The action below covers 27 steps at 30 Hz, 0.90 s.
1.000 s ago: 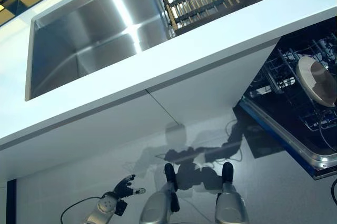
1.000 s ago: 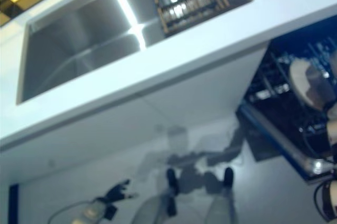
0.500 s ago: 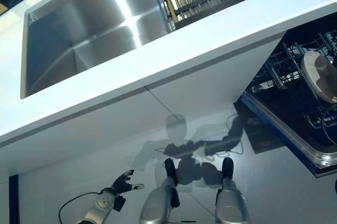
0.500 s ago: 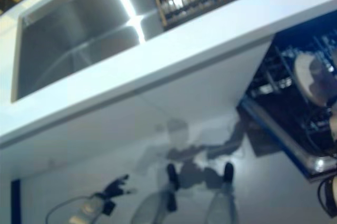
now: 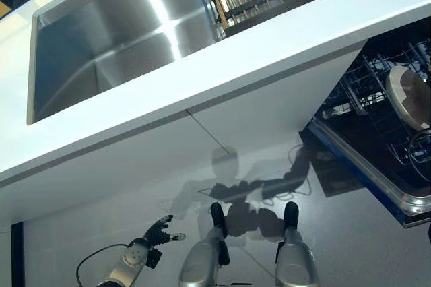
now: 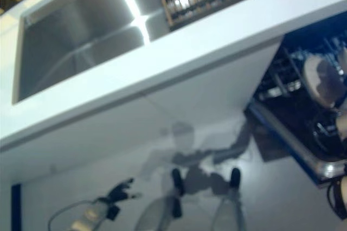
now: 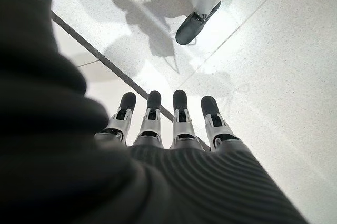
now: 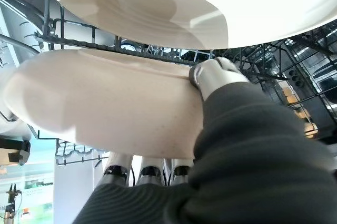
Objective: Take plates into dishwasher
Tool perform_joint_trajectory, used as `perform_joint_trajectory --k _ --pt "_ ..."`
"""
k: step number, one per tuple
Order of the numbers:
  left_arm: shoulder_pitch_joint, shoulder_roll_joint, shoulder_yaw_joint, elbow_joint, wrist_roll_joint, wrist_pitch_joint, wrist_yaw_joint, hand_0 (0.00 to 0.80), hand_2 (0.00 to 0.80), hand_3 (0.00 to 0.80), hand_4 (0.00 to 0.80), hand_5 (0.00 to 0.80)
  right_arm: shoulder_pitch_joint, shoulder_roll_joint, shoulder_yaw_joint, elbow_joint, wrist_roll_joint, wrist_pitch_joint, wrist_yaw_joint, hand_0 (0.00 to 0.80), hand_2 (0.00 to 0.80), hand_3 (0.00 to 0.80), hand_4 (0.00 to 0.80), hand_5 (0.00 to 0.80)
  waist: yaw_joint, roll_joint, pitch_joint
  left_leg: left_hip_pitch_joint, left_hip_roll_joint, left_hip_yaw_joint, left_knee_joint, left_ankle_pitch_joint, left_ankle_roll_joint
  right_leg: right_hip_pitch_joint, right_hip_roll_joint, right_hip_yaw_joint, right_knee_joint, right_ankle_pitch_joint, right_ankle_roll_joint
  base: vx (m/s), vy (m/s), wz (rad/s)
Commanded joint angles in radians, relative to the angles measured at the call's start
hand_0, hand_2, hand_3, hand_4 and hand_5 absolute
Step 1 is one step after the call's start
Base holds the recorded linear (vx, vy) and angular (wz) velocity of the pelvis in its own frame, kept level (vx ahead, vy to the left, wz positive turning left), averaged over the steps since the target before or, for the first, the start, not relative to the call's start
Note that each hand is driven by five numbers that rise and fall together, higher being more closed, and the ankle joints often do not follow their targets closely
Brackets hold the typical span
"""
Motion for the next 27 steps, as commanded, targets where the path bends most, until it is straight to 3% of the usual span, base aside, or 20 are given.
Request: perform_joint_trajectory --k 1,20,22,27 --pt "-0.059 0.072 -0.053 -0.025 -0.042 -0.003 -0.012 0.0 0.0 0.0 0.0 0.0 -0.079 -0.009 0.103 0.06 0.018 0.002 0.08 0.8 0.8 0.8 0.8 0.8 0.05 -0.05 0.031 0.025 -0.022 -0.006 -0.002 -0.057 -0.033 -0.125 -0.019 -0.036 0.196 -0.138 -0.05 0.0 0.0 0.0" --pt "-0.056 0.082 -0.066 -0.055 -0.062 -0.002 -0.014 0.0 0.0 0.0 0.0 0.0 -0.107 0.001 0.127 0.1 0.003 0.006 0.081 0.8 0.8 0.8 0.8 0.8 0.058 -0.026 0.051 0.011 -0.031 -0.011 -0.002 -0.05 -0.03 -0.141 -0.03 -0.044 0.21 -0.142 -0.051 0.0 -0.001 0.0" --pt "-0.056 0.081 -0.067 -0.055 -0.065 -0.002 -0.012 0.0 0.0 0.0 0.0 0.0 -0.105 0.003 0.126 0.095 0.0 0.011 0.078 0.627 0.627 0.627 0.627 0.627 0.057 -0.027 0.051 0.009 -0.031 -0.01 -0.002 -0.05 -0.03 -0.141 -0.028 -0.042 0.209 -0.142 -0.051 0.0 0.0 0.0" --pt "-0.053 0.081 -0.065 -0.053 -0.064 -0.006 -0.007 0.0 0.0 0.0 0.0 0.0 -0.095 0.004 0.114 0.089 0.004 0.015 0.07 0.518 0.518 0.518 0.518 0.518 0.059 -0.03 0.052 0.006 -0.031 -0.008 -0.002 -0.049 -0.029 -0.14 -0.027 -0.043 0.206 -0.139 -0.05 0.0 0.0 0.0"
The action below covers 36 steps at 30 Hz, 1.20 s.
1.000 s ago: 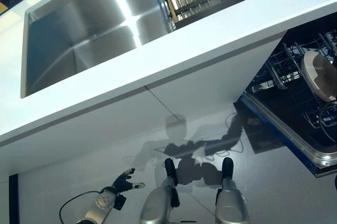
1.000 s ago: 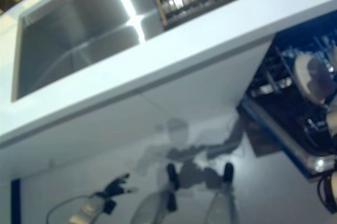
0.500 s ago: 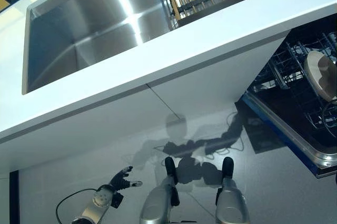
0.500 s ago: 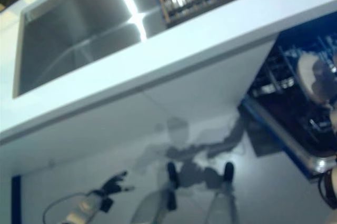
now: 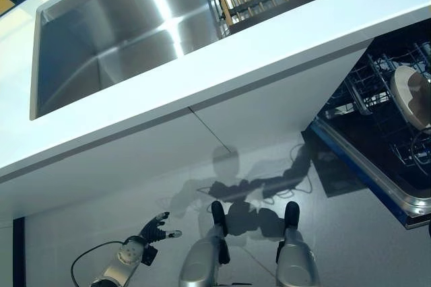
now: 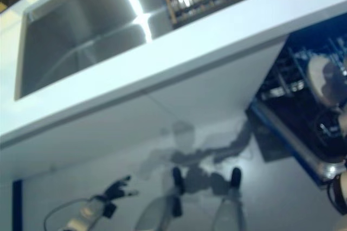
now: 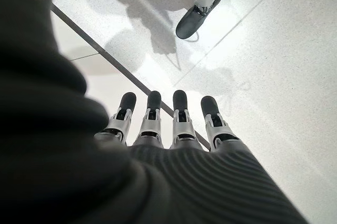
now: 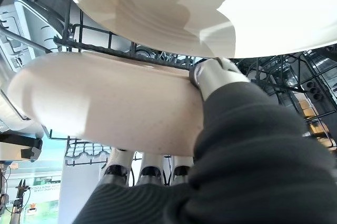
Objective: Take plates into dishwasher
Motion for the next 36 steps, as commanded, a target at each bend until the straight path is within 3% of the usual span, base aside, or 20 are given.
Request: perform_joint_trajectory --k 1,3,5,8,19,21,26,28,36 --pt "-0.051 0.043 -0.063 -0.03 -0.032 -0.007 0.001 0.0 0.0 0.0 0.0 0.0 -0.046 0.006 0.063 -0.003 0.023 0.003 0.057 0.477 0.477 0.477 0.477 0.477 0.04 -0.034 0.053 0.014 -0.032 -0.007 -0.003 -0.055 -0.03 -0.127 -0.026 -0.041 0.198 -0.141 -0.047 0.0 0.0 0.0" --pt "-0.053 0.044 -0.064 -0.033 -0.032 -0.004 0.0 0.0 0.0 0.0 0.0 0.0 -0.051 0.007 0.065 -0.001 0.025 0.005 0.055 0.411 0.411 0.411 0.411 0.411 0.041 -0.035 0.054 0.013 -0.031 -0.007 -0.003 -0.054 -0.03 -0.128 -0.026 -0.041 0.197 -0.14 -0.047 0.0 0.0 0.0" --pt "-0.054 0.045 -0.066 -0.033 -0.036 -0.003 0.002 0.0 0.0 0.0 0.0 0.0 -0.056 0.006 0.067 -0.001 0.024 0.007 0.052 0.195 0.195 0.195 0.195 0.195 0.041 -0.036 0.054 0.013 -0.03 -0.005 -0.003 -0.053 -0.03 -0.128 -0.024 -0.041 0.197 -0.139 -0.046 0.0 0.0 0.0" --pt "-0.051 0.046 -0.064 -0.034 -0.037 -0.004 0.001 0.0 0.0 0.0 0.0 0.0 -0.054 0.003 0.064 0.001 0.029 0.003 0.044 0.0 0.0 0.0 0.0 0.0 0.041 -0.036 0.055 0.012 -0.028 -0.003 -0.003 -0.052 -0.03 -0.128 -0.023 -0.04 0.197 -0.14 -0.047 0.0 0.0 0.0" --pt "-0.052 0.047 -0.061 -0.035 -0.044 -0.001 0.002 0.0 0.0 0.0 0.0 0.0 -0.044 0.005 0.054 -0.038 0.031 0.02 0.031 0.0 0.0 0.0 0.0 0.0 0.039 -0.041 0.057 0.008 -0.027 0.0 -0.003 -0.051 -0.029 -0.127 -0.022 -0.04 0.194 -0.138 -0.045 0.0 0.0 0.0" --pt "-0.052 0.046 -0.063 -0.031 -0.043 -0.006 0.003 0.0 0.0 0.0 0.0 0.0 -0.042 0.004 0.051 -0.027 0.031 0.006 0.025 0.056 0.056 0.056 0.056 0.056 0.039 -0.042 0.058 0.009 -0.028 -0.001 -0.003 -0.051 -0.029 -0.126 -0.022 -0.04 0.194 -0.137 -0.044 0.0 0.0 0.0" --pt "-0.046 0.045 -0.06 -0.032 -0.048 -0.007 0.008 0.0 0.0 0.0 0.0 0.0 -0.031 0.004 0.045 -0.054 0.037 0.017 0.008 0.053 0.053 0.053 0.053 0.053 0.037 -0.046 0.059 0.01 -0.025 0.001 -0.003 -0.05 -0.028 -0.122 -0.021 -0.04 0.192 -0.135 -0.044 0.0 0.0 0.0" --pt "-0.045 0.045 -0.058 -0.032 -0.045 -0.009 0.008 0.0 0.0 0.0 0.0 0.0 -0.028 0.003 0.04 -0.059 0.048 0.009 -0.012 0.0 0.0 0.0 0.0 0.0 0.037 -0.049 0.059 0.012 -0.025 0.0 -0.003 -0.05 -0.028 -0.118 -0.02 -0.04 0.189 -0.134 -0.044 0.0 0.0 0.0" --pt "-0.034 0.041 -0.049 -0.026 -0.042 -0.012 0.014 0.0 0.0 0.0 0.0 0.0 0.015 -0.011 -0.05 -0.182 0.093 -0.022 -0.172 0.0 0.0 0.0 0.0 0.0 0.021 -0.08 0.052 0.028 -0.016 0.013 -0.003 -0.054 -0.027 -0.098 -0.01 -0.036 0.18 -0.129 -0.039 0.0 0.0 0.0"
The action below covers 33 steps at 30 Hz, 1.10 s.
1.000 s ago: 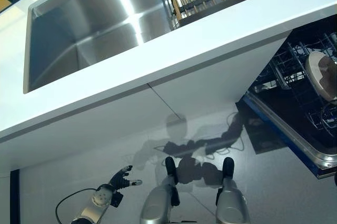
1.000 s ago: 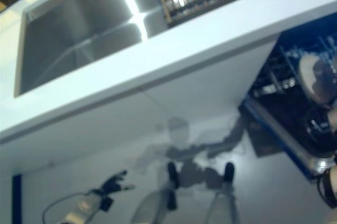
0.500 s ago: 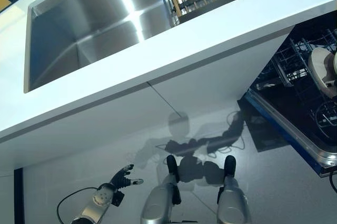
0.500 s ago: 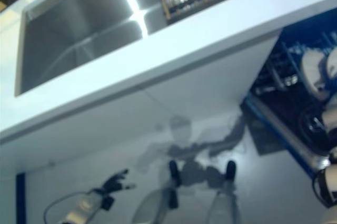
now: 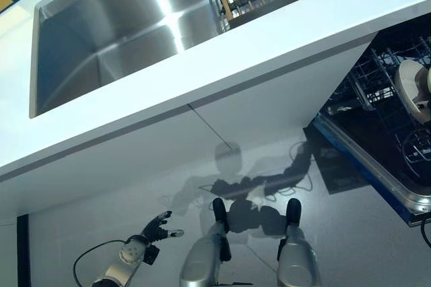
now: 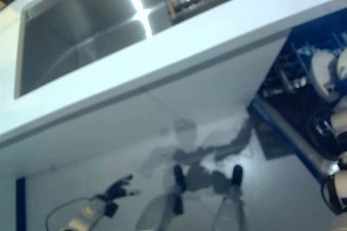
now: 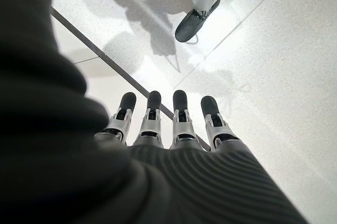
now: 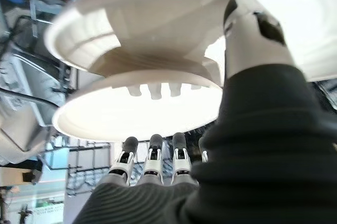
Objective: Take plates into dishwasher
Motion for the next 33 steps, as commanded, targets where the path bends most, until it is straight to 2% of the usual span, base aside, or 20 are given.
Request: perform_joint_trajectory --k 1,8,14,20,25,27,28,33 --pt "-0.034 0.042 -0.032 -0.007 -0.034 -0.01 0.014 0.0 0.0 0.0 0.0 0.0 -0.009 -0.049 -0.037 -0.119 0.012 -0.031 -0.109 0.0 0.0 0.0 0.0 0.0 0.02 -0.086 0.041 0.046 -0.014 0.013 -0.002 -0.061 -0.028 -0.081 -0.01 -0.035 0.182 -0.14 -0.037 0.0 0.0 0.0" --pt "-0.032 0.042 -0.019 -0.008 -0.041 0.011 0.02 0.0 0.0 0.0 0.0 0.0 0.074 -0.081 -0.152 -0.229 0.023 -0.074 -0.243 0.0 0.0 0.0 0.0 0.0 0.0 -0.133 0.018 0.072 -0.004 0.035 -0.002 -0.074 -0.023 -0.057 0.001 -0.024 0.164 -0.128 -0.028 0.0 0.0 0.0" --pt "-0.027 0.041 -0.01 0.003 -0.04 0.013 0.026 0.0 0.0 0.0 0.0 0.0 0.153 -0.089 -0.242 -0.281 0.07 -0.104 -0.336 0.0 0.0 0.0 0.0 0.0 -0.007 -0.159 0.0 0.095 -0.004 0.043 -0.002 -0.086 -0.016 -0.026 0.003 -0.013 0.147 -0.121 -0.02 -0.003 0.011 0.0" --pt "-0.032 0.035 0.0 0.028 -0.033 0.007 0.022 0.0 0.0 0.0 0.0 0.0 0.201 -0.073 -0.311 -0.277 0.219 -0.129 -0.375 0.0 0.0 0.0 0.0 0.0 -0.015 -0.178 -0.025 0.122 -0.008 0.053 0.005 -0.102 -0.012 0.001 -0.002 -0.003 0.133 -0.115 -0.014 -0.013 0.062 -0.02" --pt "-0.031 0.021 0.001 0.04 -0.022 0.008 0.026 0.0 0.0 0.0 0.0 0.0 0.297 0.003 -0.407 -0.262 0.421 -0.185 -0.399 0.0 0.0 0.0 0.0 0.0 -0.033 -0.201 -0.049 0.149 -0.01 0.073 0.009 -0.117 -0.005 0.031 -0.002 0.014 0.111 -0.103 -0.007 0.002 0.083 -0.09" --pt "-0.034 0.019 -0.003 0.048 -0.021 0.006 0.027 0.0 0.0 0.0 0.0 0.0 0.312 0.013 -0.425 -0.255 0.443 -0.196 -0.396 0.0 0.0 0.0 0.0 0.0 -0.034 -0.206 -0.053 0.155 -0.011 0.077 0.008 -0.12 -0.004 0.036 -0.001 0.018 0.105 -0.099 -0.006 0.009 0.098 -0.21" --pt "-0.038 0.011 -0.006 0.063 -0.02 0.003 0.031 0.0 0.0 0.0 0.0 0.0 0.347 0.048 -0.46 -0.22 0.529 -0.241 -0.405 0.0 0.0 0.0 0.0 0.0 -0.048 -0.214 -0.065 0.164 -0.011 0.09 0.005 -0.125 -0.001 0.047 0.001 0.025 0.096 -0.094 0.0 0.013 0.113 -0.17" --pt "-0.039 0.003 -0.005 0.088 -0.02 0.013 0.043 0.0 0.0 0.0 0.0 0.0 0.507 0.15 -0.564 -0.182 0.693 -0.319 -0.415 0.0 0.0 0.0 0.0 0.0 -0.074 -0.248 -0.099 0.188 -0.009 0.122 0.0 -0.135 0.006 0.074 -0.001 0.05 0.061 -0.063 0.02 0.036 0.102 -0.18"
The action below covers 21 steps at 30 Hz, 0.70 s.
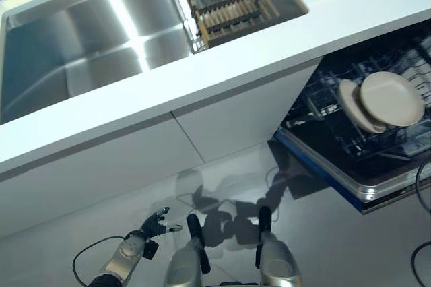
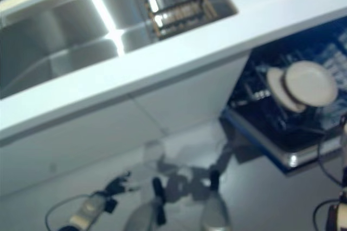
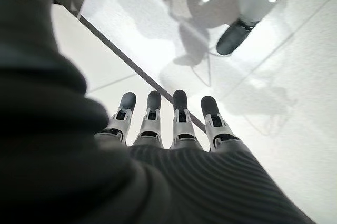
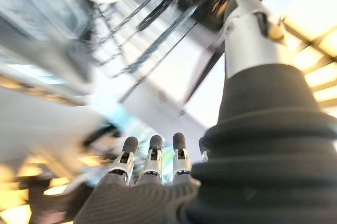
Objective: Take plates into dishwasher
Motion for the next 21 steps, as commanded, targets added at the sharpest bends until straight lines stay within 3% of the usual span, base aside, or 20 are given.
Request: perform_joint_trajectory --k 1,8,11,14,19,21 --pt "-0.009 0.007 -0.022 0.054 -0.016 -0.008 0.024 0.0 0.0 0.0 0.0 0.0 0.056 0.008 -0.061 0.019 0.119 -0.11 -0.048 0.0 0.0 0.0 0.0 0.0 -0.004 -0.048 -0.072 0.05 -0.012 0.047 0.004 -0.103 0.006 -0.02 -0.004 -0.021 0.065 -0.07 0.025 0.023 0.039 -0.19" --pt "-0.031 0.035 -0.007 0.076 -0.004 0.003 0.014 0.0 0.0 0.0 0.0 0.0 0.157 0.11 -0.117 0.079 0.28 -0.166 -0.034 0.0 0.0 0.0 0.0 0.0 -0.025 -0.062 -0.083 0.055 -0.016 0.072 0.003 -0.113 0.022 -0.026 -0.008 -0.006 0.068 -0.056 0.045 -0.021 0.013 -0.15" --pt "-0.046 0.046 -0.003 0.084 0.001 0.001 0.008 0.0 0.0 0.0 0.0 0.0 0.163 0.145 -0.122 0.109 0.37 -0.15 0.006 0.0 0.0 0.0 0.0 0.0 -0.024 -0.06 -0.075 0.049 -0.017 0.074 0.003 -0.111 0.026 -0.037 -0.011 -0.006 0.081 -0.059 0.047 -0.067 -0.027 -0.18" --pt "-0.081 0.052 -0.014 0.088 -0.001 0.002 0.007 0.0 0.0 0.0 0.0 0.0 0.136 0.188 -0.111 0.182 0.49 -0.177 0.068 0.0 0.0 0.0 0.0 0.0 -0.011 -0.047 -0.058 0.031 -0.019 0.065 0.003 -0.105 0.03 -0.051 -0.013 -0.011 0.093 -0.065 0.041 -0.092 -0.077 -0.1" --pt "-0.109 0.041 -0.035 0.092 -0.008 -0.01 0.014 0.0 0.0 0.0 0.0 0.0 0.107 0.221 -0.088 0.238 0.555 -0.199 0.096 0.0 0.0 0.0 0.0 0.0 0.001 -0.021 -0.032 0.007 -0.026 0.045 0.008 -0.095 0.028 -0.067 -0.015 -0.022 0.11 -0.076 0.029 -0.066 -0.038 0.02" --pt "-0.119 0.028 -0.046 0.093 -0.018 -0.018 0.018 0.0 0.0 0.0 0.0 0.0 0.086 0.23 -0.071 0.262 0.571 -0.221 0.109 0.0 0.0 0.0 0.0 0.0 0.008 0.005 -0.018 -0.007 -0.031 0.031 0.009 -0.087 0.024 -0.074 -0.018 -0.029 0.117 -0.085 0.02 -0.05 0.007 0.07"
